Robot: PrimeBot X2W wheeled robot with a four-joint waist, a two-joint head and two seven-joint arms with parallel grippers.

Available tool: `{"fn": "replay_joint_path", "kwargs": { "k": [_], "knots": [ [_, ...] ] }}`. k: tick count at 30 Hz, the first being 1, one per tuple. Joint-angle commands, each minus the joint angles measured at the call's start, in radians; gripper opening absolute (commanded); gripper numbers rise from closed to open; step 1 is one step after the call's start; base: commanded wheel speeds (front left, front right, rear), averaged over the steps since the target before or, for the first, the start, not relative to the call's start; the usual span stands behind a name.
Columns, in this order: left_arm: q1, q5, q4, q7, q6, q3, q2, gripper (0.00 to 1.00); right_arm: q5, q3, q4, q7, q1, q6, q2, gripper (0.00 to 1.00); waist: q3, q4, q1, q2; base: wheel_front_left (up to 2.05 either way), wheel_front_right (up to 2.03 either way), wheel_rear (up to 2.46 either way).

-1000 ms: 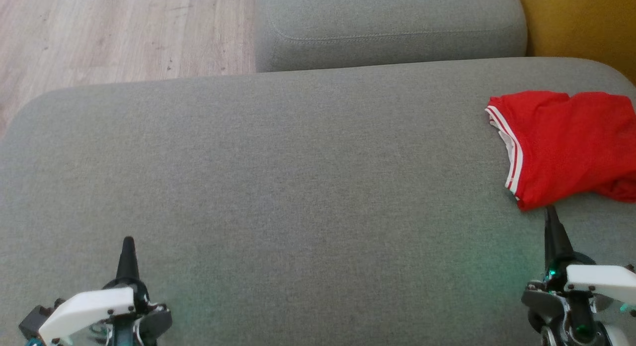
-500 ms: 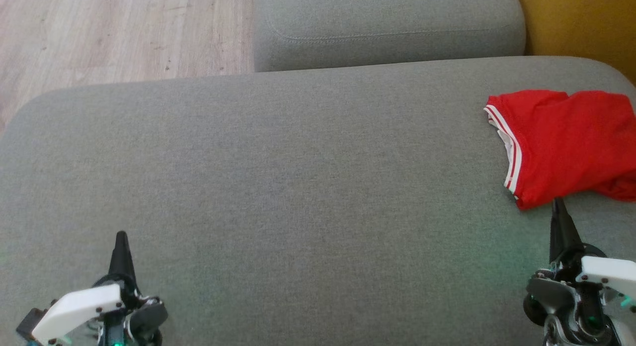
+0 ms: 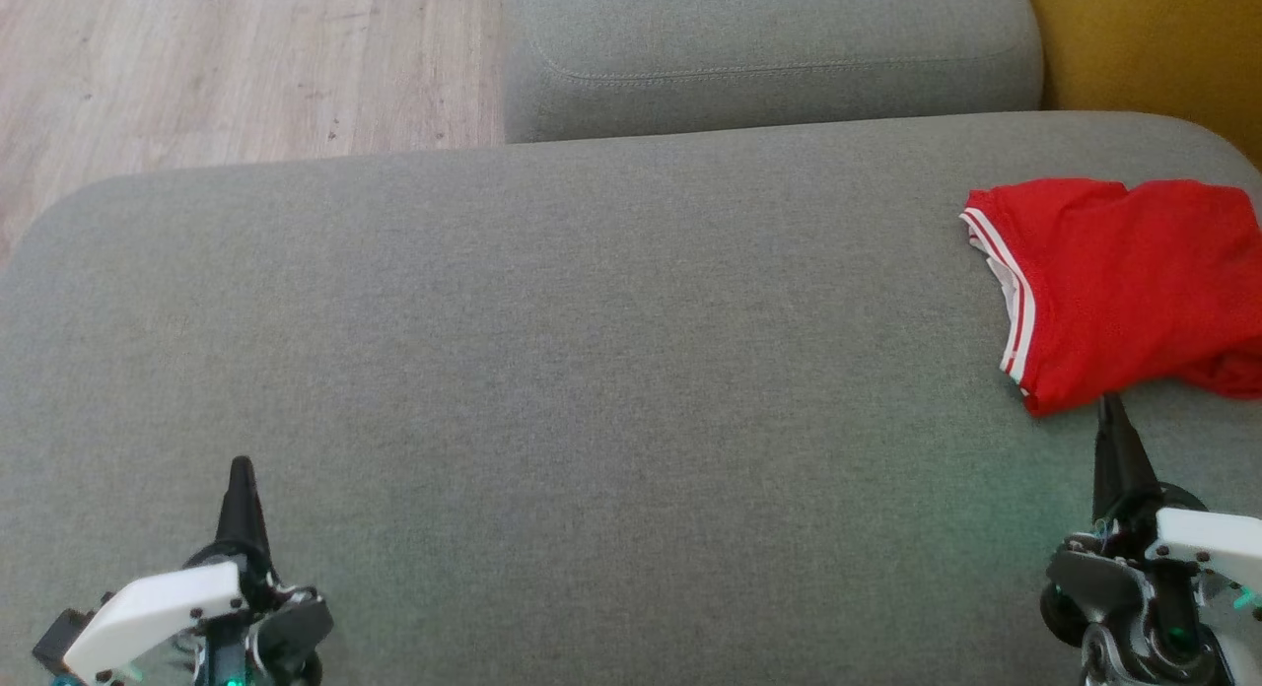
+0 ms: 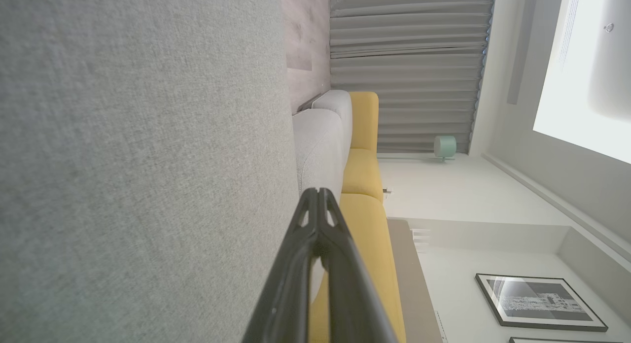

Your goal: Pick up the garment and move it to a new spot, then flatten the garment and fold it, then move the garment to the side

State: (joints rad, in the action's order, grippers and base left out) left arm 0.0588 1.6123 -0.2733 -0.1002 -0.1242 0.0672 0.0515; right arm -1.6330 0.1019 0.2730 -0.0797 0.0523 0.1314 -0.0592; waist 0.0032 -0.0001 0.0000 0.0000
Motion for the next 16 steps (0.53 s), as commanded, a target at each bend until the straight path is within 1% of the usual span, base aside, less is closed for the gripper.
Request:
{"fn": "replay_joint_path", "kwargs": {
  "k": [1, 16],
  "knots": [
    [0.048, 0.003, 0.028, -0.006, -0.007, 0.038, 0.005, 0.0, -0.001, -0.019, -0.03, -0.009, 0.053, -0.001, -0.013, 0.0, 0.0, 0.0, 0.0, 0.0, 0.0, 0.0, 0.0],
    [0.049, 0.002, 0.028, -0.008, -0.007, 0.04, 0.004, 0.0, 0.004, -0.013, -0.03, -0.013, 0.053, -0.001, -0.009, 0.0, 0.0, 0.0, 0.0, 0.0, 0.0, 0.0, 0.0]
  ]
}}
